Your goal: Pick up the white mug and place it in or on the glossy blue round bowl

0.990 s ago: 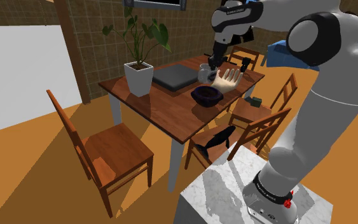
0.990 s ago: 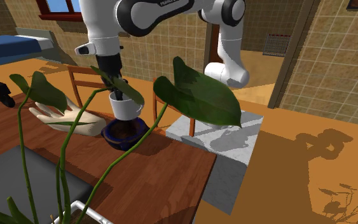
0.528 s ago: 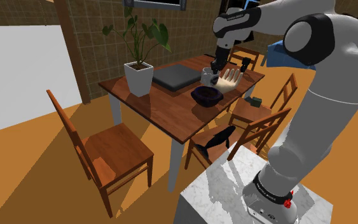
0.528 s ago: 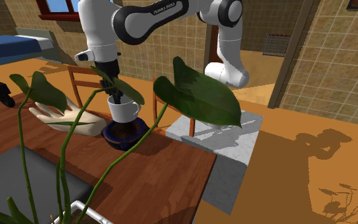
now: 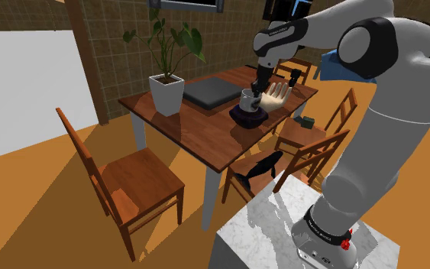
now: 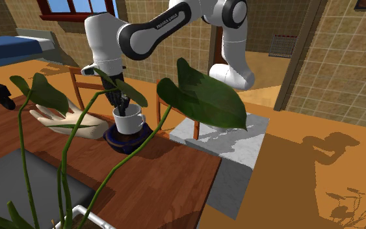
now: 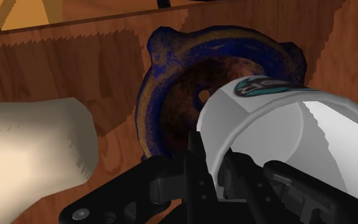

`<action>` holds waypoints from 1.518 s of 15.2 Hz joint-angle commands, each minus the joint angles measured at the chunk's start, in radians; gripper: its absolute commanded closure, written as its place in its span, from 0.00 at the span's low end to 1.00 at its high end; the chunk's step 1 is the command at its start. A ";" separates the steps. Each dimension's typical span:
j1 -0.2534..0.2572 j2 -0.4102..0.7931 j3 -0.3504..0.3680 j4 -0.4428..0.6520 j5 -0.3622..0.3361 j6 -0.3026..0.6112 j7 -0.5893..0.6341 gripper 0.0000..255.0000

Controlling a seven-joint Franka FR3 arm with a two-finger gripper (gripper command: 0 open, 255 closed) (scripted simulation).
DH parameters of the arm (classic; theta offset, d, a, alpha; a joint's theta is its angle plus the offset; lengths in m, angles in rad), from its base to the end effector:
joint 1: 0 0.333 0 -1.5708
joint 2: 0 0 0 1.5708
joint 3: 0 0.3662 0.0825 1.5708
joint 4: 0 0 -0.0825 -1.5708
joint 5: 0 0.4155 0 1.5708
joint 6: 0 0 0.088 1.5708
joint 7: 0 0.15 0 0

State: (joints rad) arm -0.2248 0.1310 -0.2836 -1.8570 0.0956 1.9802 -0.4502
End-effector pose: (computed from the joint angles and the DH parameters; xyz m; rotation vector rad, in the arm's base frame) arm 0.5572 -0.2929 0.4449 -3.0917 0.1456 -0.0338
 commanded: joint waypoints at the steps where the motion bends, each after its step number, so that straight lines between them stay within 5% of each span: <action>1: -0.002 0.011 0.000 -0.021 0.005 0.032 -0.006 1.00; 9: -0.002 0.011 0.000 -0.021 0.005 0.032 -0.006 1.00; 10: -0.002 0.011 0.000 -0.021 0.005 0.032 -0.006 0.00; 15: -0.002 0.011 0.000 -0.021 0.005 0.032 -0.006 0.00; 19: -0.003 -0.017 -0.004 0.073 -0.008 -0.088 0.002 0.00; 23: -0.003 -0.017 -0.004 0.073 -0.008 -0.088 0.002 0.00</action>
State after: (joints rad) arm -0.2286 0.1149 -0.2878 -1.7853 0.0882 1.8942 -0.4488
